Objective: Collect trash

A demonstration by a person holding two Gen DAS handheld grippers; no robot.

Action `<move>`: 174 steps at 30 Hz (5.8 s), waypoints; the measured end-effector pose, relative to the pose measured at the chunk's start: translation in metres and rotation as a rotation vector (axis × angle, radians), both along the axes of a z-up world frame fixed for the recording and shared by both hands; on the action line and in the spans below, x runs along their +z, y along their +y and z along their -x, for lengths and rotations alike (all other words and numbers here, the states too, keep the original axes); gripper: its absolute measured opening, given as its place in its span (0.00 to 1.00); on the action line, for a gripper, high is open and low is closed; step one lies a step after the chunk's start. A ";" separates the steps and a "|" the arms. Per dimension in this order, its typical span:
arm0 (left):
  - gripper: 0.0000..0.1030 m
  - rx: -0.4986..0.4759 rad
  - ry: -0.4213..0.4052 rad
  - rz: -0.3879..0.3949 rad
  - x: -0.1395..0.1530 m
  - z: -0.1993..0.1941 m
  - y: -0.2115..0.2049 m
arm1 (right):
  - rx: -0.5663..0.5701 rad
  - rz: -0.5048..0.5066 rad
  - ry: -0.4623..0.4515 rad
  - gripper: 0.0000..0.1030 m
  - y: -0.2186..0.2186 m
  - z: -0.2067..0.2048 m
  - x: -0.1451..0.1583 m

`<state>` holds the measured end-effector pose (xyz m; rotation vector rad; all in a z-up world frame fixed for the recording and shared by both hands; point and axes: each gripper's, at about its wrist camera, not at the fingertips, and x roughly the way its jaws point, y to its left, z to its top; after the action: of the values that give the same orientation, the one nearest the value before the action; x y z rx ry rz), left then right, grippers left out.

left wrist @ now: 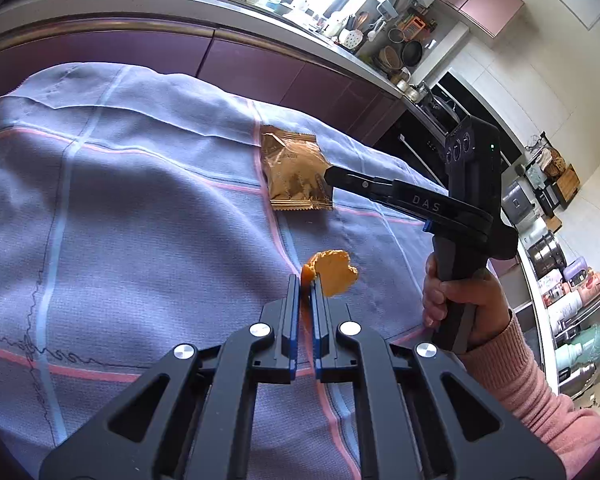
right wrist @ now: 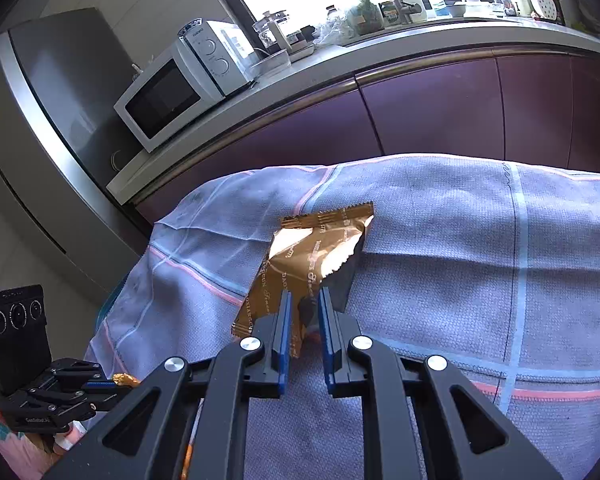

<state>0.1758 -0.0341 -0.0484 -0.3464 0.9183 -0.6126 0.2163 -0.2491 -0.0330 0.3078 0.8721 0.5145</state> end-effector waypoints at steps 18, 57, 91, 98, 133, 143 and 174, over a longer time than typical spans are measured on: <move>0.05 0.080 -0.012 0.016 0.008 0.023 0.043 | 0.036 -0.014 -0.043 0.02 0.026 0.004 0.005; 0.05 0.164 -0.049 0.043 0.022 0.055 0.100 | -0.088 -0.075 0.067 0.08 0.035 0.020 -0.021; 0.06 0.190 -0.025 0.060 0.013 0.059 0.122 | -0.019 -0.061 0.006 0.02 0.059 -0.004 -0.005; 0.06 0.205 -0.051 0.059 0.017 0.066 0.129 | 0.029 -0.029 -0.096 0.01 0.070 0.024 0.021; 0.06 0.290 -0.088 0.079 0.029 0.099 0.182 | -0.103 -0.118 0.071 0.55 0.055 0.058 -0.019; 0.06 0.298 -0.071 0.076 0.025 0.096 0.184 | -0.145 -0.204 0.101 0.08 0.058 0.036 -0.025; 0.06 0.392 -0.195 0.010 0.070 0.142 0.227 | 0.293 -0.090 -0.122 0.05 0.185 0.092 0.044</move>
<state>0.0338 0.1934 0.0217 -0.4538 0.6372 -0.2836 0.1241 -0.0640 0.0114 0.2294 0.7803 0.8376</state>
